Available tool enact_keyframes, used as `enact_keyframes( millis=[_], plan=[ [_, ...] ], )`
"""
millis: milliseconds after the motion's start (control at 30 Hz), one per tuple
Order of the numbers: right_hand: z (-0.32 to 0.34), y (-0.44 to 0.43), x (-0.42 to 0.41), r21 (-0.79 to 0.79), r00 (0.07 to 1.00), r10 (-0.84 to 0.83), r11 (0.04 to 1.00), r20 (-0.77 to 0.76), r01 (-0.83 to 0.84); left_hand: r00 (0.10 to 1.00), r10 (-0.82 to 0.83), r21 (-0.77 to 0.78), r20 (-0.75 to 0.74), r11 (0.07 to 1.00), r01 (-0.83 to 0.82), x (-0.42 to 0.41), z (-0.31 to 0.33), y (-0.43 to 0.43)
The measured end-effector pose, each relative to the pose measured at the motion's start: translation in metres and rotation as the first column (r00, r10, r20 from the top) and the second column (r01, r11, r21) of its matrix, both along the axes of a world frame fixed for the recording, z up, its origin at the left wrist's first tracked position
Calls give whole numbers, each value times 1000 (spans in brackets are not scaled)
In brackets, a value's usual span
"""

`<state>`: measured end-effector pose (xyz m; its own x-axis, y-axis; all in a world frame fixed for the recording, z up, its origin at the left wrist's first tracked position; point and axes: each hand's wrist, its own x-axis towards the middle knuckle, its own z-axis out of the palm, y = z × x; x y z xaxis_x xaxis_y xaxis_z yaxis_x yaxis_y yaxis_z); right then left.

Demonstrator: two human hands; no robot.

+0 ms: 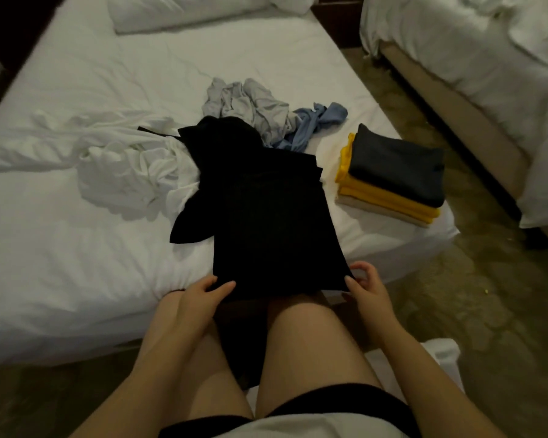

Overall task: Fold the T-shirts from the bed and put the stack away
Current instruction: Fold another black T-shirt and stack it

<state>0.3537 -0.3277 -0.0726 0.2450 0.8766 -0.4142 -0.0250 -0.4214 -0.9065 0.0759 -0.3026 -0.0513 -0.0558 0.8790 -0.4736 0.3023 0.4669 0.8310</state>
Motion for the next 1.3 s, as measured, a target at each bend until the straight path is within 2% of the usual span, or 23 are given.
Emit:
enact_keyframes(
  millis=[133, 267, 333, 433, 567, 700, 800, 833, 867, 900, 1000, 1067, 1133, 1200, 1300],
  plan=[
    [16, -11, 0, 15, 994, 36, 999, -102, -35, 999, -5, 45, 48, 999, 3, -1, 16, -22],
    [24, -26, -1, 153, 998, 60, 986, 15, -62, 998, -18, 95, 68, 995, 11, -6, 25, -40],
    [29, -34, -2, 200, 989, 143, 968, 40, -149, 997, -80, 150, 19, 986, 76, -10, 28, -49],
    [29, -41, -4, 142, 920, 341, 918, 194, -370, 983, -172, 185, -57, 966, 180, -20, 27, -56],
    [21, -43, -1, 94, 868, 268, 937, 418, -335, 963, -200, 197, -179, 952, 235, -27, 27, -62],
    [32, -55, 8, 48, 814, 276, 936, 511, -348, 871, -334, 161, -360, 898, 410, -36, 24, -69],
    [39, -66, 13, -11, 772, 316, 928, 551, -372, 660, -372, 117, -652, 811, 573, -45, 20, -72],
    [42, -70, 13, -17, 774, 331, 924, 540, -383, 616, -357, 126, -703, 789, 601, -45, 20, -75],
    [45, -74, 12, -14, 781, 349, 916, 518, -400, 612, -331, 155, -718, 781, 604, -43, 22, -80],
    [48, -78, 11, -9, 791, 376, 905, 483, -425, 645, -299, 205, -703, 784, 586, -40, 24, -84],
    [56, -87, 6, -18, 789, 479, 858, 384, -513, 813, -199, 372, -547, 813, 449, -37, 25, -91],
    [57, -89, 6, 5, 720, 465, 839, 515, -545, 847, -138, 411, -513, 827, 384, -37, 25, -92],
    [54, -89, 7, 9, 579, 395, 821, 713, -571, 824, -116, 443, -555, 798, 410, -38, 23, -95],
    [52, -90, 10, 19, 461, 303, 820, 834, -572, 801, -110, 480, -588, 750, 456, -41, 20, -97],
    [50, -85, 15, 144, 446, 161, 805, 880, -575, 863, -70, 531, -501, 763, 370, -39, 25, -96]
  ],
)
